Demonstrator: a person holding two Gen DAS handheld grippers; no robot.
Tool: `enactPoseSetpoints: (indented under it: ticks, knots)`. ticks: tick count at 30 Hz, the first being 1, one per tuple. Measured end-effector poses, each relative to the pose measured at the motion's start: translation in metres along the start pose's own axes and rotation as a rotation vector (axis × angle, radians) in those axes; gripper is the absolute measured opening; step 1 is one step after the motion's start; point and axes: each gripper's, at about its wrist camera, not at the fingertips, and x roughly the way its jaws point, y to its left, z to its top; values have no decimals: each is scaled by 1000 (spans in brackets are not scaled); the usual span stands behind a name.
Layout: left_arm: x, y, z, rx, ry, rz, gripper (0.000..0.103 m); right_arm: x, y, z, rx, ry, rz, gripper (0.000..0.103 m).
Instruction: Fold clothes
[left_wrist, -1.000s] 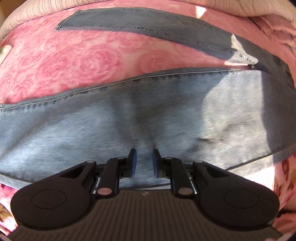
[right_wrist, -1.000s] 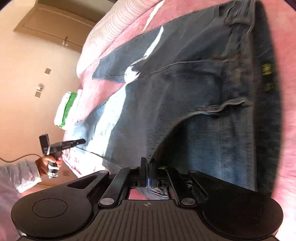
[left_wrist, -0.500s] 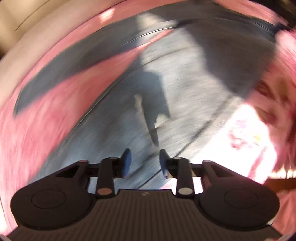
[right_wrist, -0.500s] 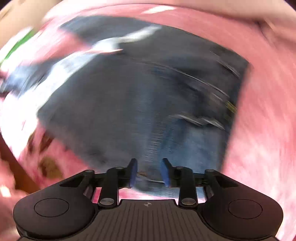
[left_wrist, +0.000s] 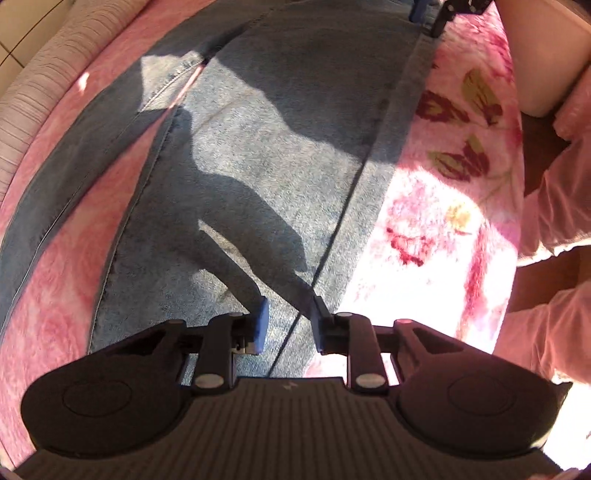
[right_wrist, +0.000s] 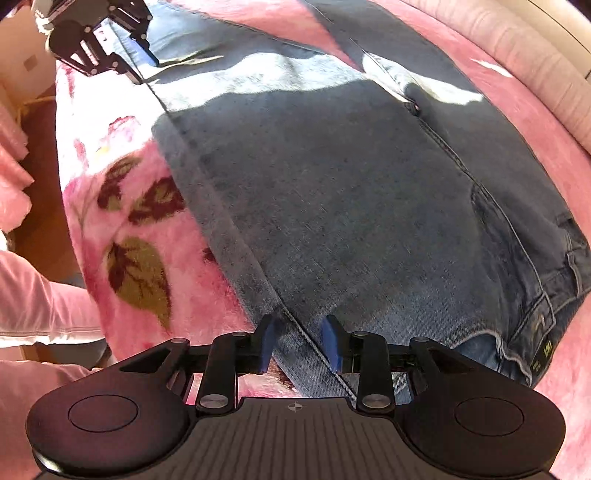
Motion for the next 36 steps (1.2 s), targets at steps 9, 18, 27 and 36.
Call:
enactPoseSetpoints:
  ticks: [9,18,27,36]
  knots:
    - [15,6,-2,61,21,-88,12,14,7,6,-119,53,-4,20]
    - [-11,-20,0,187,0,38,0,-9,23,3,-220,8,-90,7]
    - [-41,-54,-9,270,-31,159,0,-36,49,-13,-283,-74,-239,5]
    - [-20,-93,-23,325,7,208,0,-19,67,-28,-292,-23,-252,5]
